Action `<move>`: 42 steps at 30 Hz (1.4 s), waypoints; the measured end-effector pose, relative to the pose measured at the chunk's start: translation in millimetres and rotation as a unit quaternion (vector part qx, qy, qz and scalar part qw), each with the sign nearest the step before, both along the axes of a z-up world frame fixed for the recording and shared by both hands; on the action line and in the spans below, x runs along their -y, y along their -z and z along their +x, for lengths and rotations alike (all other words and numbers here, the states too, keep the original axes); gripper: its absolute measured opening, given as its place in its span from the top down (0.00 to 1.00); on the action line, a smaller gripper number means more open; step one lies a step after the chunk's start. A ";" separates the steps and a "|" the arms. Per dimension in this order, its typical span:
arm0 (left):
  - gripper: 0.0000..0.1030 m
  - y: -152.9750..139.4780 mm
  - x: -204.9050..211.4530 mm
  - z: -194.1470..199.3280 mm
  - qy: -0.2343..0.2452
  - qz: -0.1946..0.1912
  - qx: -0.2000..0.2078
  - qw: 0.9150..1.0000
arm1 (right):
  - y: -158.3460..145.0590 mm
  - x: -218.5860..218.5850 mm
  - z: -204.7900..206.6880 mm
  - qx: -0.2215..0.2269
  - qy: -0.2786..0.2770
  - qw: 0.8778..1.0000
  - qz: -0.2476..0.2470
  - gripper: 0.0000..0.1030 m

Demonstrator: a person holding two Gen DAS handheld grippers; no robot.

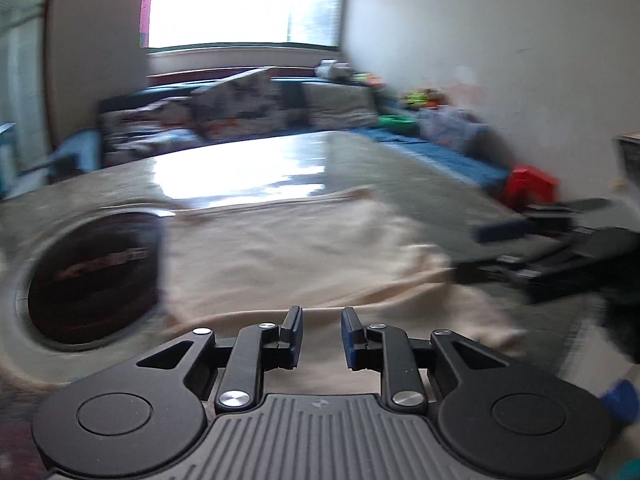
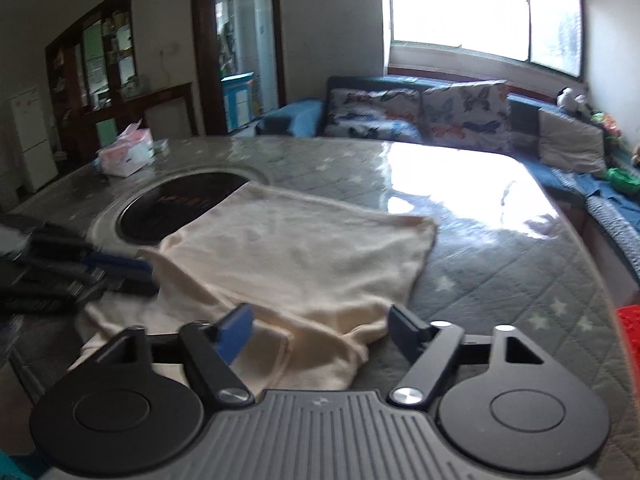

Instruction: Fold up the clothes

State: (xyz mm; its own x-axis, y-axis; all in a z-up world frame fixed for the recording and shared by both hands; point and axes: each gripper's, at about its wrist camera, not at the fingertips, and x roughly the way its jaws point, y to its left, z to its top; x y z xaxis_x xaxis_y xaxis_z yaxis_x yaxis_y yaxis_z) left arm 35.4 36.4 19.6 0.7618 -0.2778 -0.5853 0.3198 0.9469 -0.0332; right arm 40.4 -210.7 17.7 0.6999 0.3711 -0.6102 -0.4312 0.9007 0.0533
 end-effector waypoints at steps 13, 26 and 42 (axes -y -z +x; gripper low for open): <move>0.73 22.7 -49.3 26.6 -0.091 -0.008 -0.035 0.995 | 20.8 -22.1 8.6 -0.050 -0.041 0.998 -0.006 0.69; 0.92 13.2 -64.2 16.0 -0.086 -0.074 -0.012 0.993 | 11.2 -30.1 5.3 -0.020 -0.045 0.999 -0.003 0.92; 0.85 1.4 -61.8 7.7 -0.068 -0.066 -0.003 0.995 | 3.9 -33.8 2.7 0.001 -0.045 0.999 -0.018 0.82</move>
State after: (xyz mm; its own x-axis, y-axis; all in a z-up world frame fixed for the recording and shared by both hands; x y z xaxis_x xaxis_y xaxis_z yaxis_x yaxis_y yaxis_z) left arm 43.1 98.2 18.2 0.7939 -0.2476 -0.5553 0.1882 0.9685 -0.1628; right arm 43.2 -176.9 13.7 0.6659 0.4105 -0.6229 -0.5107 0.8595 0.0205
